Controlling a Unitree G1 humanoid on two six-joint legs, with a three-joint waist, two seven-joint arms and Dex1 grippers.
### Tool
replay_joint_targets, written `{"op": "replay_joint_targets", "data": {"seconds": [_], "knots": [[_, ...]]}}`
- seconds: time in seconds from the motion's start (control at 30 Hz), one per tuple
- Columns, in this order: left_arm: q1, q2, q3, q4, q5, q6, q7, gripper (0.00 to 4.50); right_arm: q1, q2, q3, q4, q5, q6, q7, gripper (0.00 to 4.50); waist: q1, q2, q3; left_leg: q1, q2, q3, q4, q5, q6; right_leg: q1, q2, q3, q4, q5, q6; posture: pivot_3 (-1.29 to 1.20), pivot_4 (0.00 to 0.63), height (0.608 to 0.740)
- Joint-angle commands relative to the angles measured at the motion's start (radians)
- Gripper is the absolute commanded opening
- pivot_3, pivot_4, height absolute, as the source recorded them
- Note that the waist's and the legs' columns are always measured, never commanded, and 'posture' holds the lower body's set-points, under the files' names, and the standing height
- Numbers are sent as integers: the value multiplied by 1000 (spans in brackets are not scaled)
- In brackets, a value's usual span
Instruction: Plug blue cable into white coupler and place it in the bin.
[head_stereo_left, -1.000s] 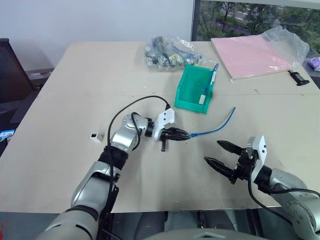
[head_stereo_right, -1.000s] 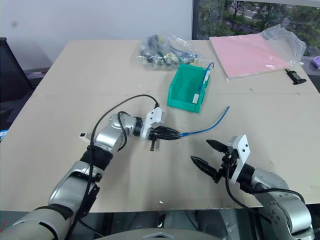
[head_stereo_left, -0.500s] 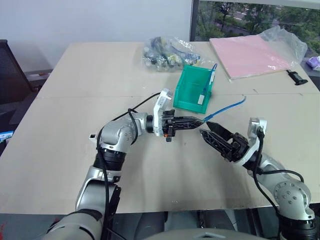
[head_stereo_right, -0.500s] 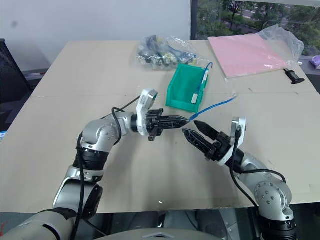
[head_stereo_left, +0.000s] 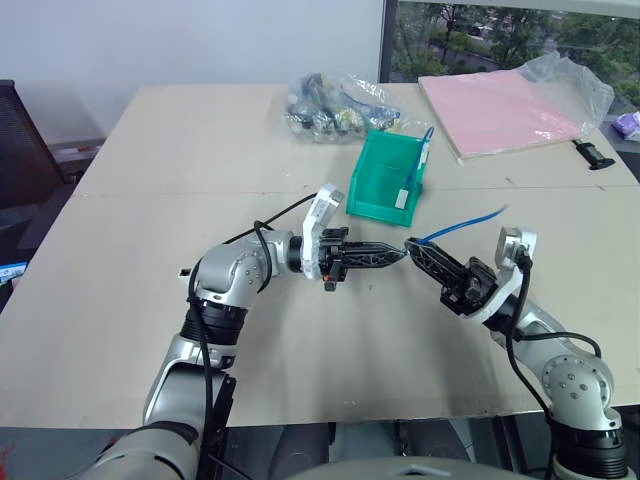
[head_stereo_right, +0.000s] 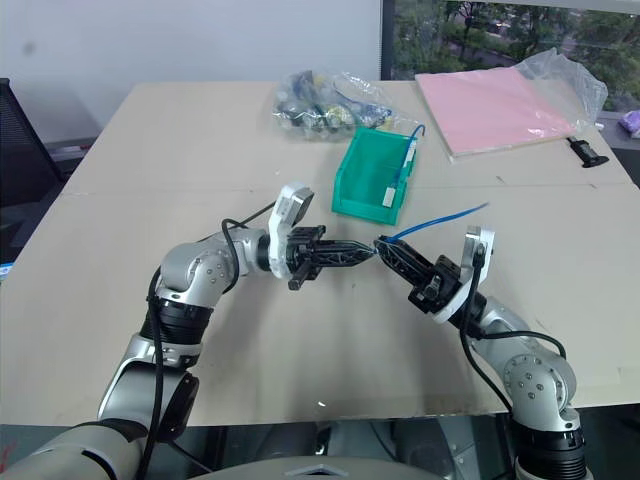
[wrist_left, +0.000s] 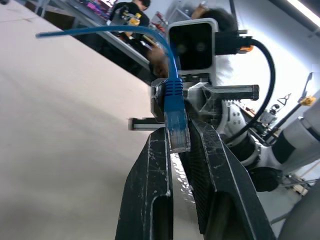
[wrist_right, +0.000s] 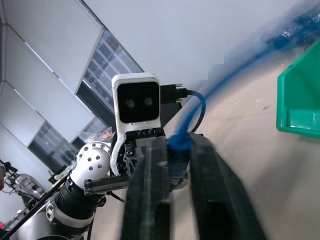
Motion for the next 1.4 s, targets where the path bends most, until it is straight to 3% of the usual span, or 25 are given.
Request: {"op": "replay_joint_targets", "data": {"seconds": [0.03,0.17,0.2,0.27,0.33,0.43,0.6,0.77,0.9,1.0,1.13,1.4], "knots": [[-12,-7,5,-16,-8,-21,-3,0,-11,-6,11,-28,15,-8,21,71,0,0,0,0,0,0,0,0,0,0,0,0,0,0,0,0,150,739],[-4,-27,4,-14,47,-119,40,0,-24,-2,9,-22,27,-3,12,71,0,0,0,0,0,0,0,0,0,0,0,0,0,0,0,0,150,739],[5,-24,4,-32,51,-133,43,998,-29,0,6,-18,30,-5,11,0,0,0,0,0,0,0,0,0,0,0,0,0,0,0,0,0,150,739],[27,-29,21,-78,63,-164,95,1793,-37,4,-3,-8,32,-9,6,0,0,0,0,0,0,0,0,0,0,0,0,0,0,0,0,0,150,739],[57,-28,48,-151,68,-183,170,2884,-40,1,-16,7,20,-20,6,0,0,0,0,0,0,-1,0,0,0,0,0,1,0,0,0,0,150,739],[155,-14,104,-333,96,-240,290,4001,-51,-6,-51,59,-21,-56,-1,0,-4,0,0,0,-1,-2,0,0,0,-1,0,2,0,0,0,0,150,739],[367,-19,212,-614,225,-296,603,4001,-115,-22,-123,164,-46,-104,1,0,2,0,0,2,-2,-4,-1,0,0,-2,-2,6,0,0,0,0,150,739],[696,13,245,-894,501,-414,824,4001,-151,-55,-121,245,-87,-101,49,0,2,-1,0,3,-3,-4,-3,0,0,-2,-2,9,0,0,0,0,150,739],[956,-94,322,-976,680,-498,1031,4001,-179,-62,-91,264,-99,-80,82,0,7,0,-1,3,-3,-4,-4,-2,3,-2,-2,9,-1,0,0,0,150,739],[1109,-174,341,-930,737,-572,1105,4001,-196,-62,-53,253,-125,-75,104,0,8,-1,-1,4,-3,-4,-4,-3,5,-1,-2,10,-1,0,0,0,150,739],[1148,-217,395,-816,718,-618,1136,4001,-186,-59,4,206,-159,-68,119,0,29,-1,-1,5,-4,-5,-4,-3,5,0,-2,8,0,0,0,0,150,739],[1022,-207,425,-605,678,-652,1132,4001,-150,-27,31,158,-187,-86,89,0,27,-2,-2,5,-5,-5,-3,-3,5,0,-2,8,0,0,0,0,150,739]]}}
